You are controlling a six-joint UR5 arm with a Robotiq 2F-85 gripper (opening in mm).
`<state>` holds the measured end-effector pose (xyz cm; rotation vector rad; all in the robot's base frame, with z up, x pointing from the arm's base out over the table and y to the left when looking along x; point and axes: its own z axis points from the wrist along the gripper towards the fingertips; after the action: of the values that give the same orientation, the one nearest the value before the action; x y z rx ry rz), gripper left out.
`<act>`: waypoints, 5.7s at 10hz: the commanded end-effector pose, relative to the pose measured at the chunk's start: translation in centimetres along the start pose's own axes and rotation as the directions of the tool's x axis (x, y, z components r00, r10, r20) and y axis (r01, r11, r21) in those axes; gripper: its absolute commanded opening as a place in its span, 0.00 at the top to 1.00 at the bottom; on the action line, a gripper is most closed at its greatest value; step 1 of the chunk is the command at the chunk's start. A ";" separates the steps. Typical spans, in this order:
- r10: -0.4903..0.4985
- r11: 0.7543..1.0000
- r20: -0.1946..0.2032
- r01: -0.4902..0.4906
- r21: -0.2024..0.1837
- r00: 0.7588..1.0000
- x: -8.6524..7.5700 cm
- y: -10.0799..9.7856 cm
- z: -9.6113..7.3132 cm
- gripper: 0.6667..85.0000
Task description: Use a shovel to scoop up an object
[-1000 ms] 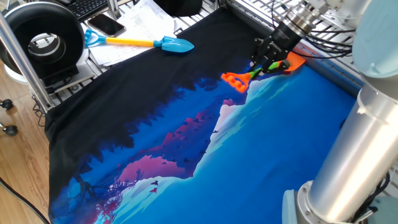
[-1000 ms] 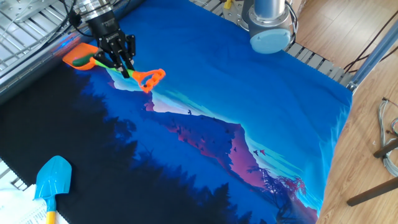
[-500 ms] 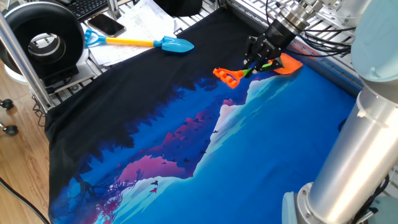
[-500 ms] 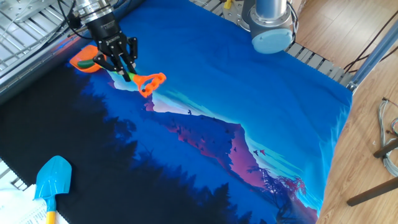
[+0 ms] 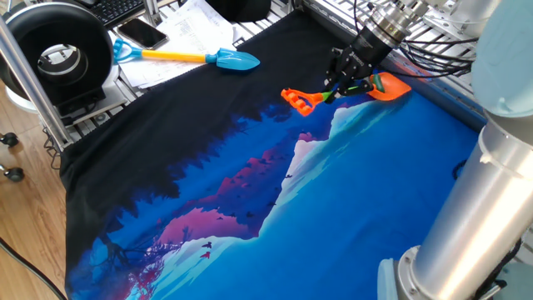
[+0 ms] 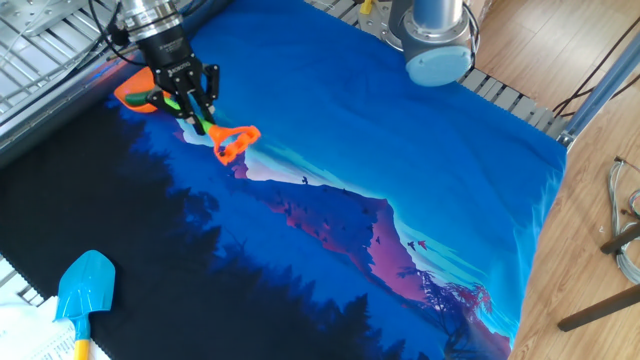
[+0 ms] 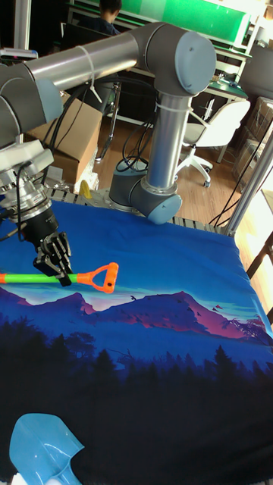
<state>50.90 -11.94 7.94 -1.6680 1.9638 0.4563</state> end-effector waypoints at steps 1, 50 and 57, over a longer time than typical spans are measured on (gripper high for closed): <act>0.066 0.998 -0.033 -0.065 0.021 0.997 0.1 -0.6 0.4 0.98; 0.559 0.823 -0.460 -0.395 0.408 0.690 5.9 -2.0 0.3 0.98; 0.601 0.799 -0.480 -0.463 0.383 0.639 6.5 0.2 -3.0 0.98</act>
<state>50.10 -18.48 5.60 -1.1612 2.8457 -0.1537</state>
